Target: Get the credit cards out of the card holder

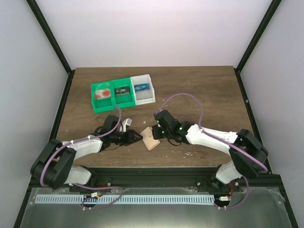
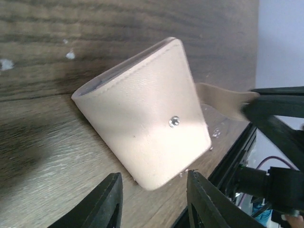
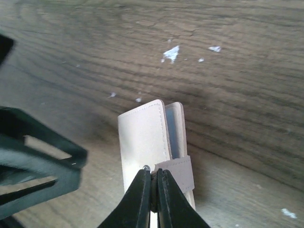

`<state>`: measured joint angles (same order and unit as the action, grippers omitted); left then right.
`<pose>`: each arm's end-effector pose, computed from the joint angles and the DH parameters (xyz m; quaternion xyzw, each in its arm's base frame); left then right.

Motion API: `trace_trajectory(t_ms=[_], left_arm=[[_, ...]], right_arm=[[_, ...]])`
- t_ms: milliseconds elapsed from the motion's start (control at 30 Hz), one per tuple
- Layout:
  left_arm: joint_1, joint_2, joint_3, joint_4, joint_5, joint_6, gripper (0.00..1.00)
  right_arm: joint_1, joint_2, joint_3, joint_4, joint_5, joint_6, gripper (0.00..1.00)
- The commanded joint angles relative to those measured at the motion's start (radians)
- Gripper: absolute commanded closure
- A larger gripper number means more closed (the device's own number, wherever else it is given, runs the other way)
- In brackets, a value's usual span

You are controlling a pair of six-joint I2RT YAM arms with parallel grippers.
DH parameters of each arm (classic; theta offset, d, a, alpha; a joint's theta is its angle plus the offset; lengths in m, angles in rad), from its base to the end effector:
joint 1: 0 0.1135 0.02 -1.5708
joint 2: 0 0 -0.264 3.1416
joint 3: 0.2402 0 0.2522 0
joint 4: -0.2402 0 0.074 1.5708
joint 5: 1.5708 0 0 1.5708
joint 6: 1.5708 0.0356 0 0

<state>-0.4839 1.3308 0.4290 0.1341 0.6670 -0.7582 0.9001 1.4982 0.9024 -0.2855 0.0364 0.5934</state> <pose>0.1930 -0.1263 0.1442 0.0078 0.8791 -0.4599 0.1250 0.1918 0.2397 0.2045 -0.1377 0.9309 0.2170 0.2596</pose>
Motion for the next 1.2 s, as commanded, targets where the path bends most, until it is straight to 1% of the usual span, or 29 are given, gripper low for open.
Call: trace_trajectory(t_ms=[0, 67, 100, 267, 433, 533, 733, 800, 1167], left_arm=[[0.001, 0.054, -0.019, 0.082, 0.027, 0.003, 0.61], [0.0, 0.075, -0.025, 0.096, 0.029, 0.002, 0.61], [0.0, 0.08, -0.029, 0.109, 0.035, 0.0, 0.59], [-0.002, 0.063, -0.048, 0.172, 0.09, -0.023, 0.4], [-0.002, 0.006, -0.047, 0.142, 0.098, -0.024, 0.32], [-0.003, -0.019, -0.04, 0.104, 0.088, -0.006, 0.29], [-0.003, -0.003, -0.012, 0.04, 0.05, 0.037, 0.28], [-0.002, 0.01, -0.007, 0.016, 0.027, 0.048, 0.3], [-0.003, 0.028, -0.01, 0.002, -0.019, 0.068, 0.38]], right_arm=[[0.01, -0.065, -0.053, 0.118, -0.098, 0.066, 1.0], [0.009, -0.095, -0.08, 0.157, -0.12, 0.09, 0.99], [0.008, -0.107, -0.096, 0.173, -0.134, 0.1, 0.99], [0.007, -0.133, -0.157, 0.319, -0.254, 0.168, 1.0], [0.006, -0.198, -0.238, 0.457, -0.295, 0.252, 1.0], [0.006, -0.219, -0.248, 0.471, -0.29, 0.267, 0.99], [0.006, -0.232, -0.255, 0.443, -0.25, 0.254, 0.99], [0.007, -0.235, -0.255, 0.411, -0.215, 0.246, 0.99], [-0.026, -0.302, -0.291, 0.219, -0.018, 0.211, 1.0]])
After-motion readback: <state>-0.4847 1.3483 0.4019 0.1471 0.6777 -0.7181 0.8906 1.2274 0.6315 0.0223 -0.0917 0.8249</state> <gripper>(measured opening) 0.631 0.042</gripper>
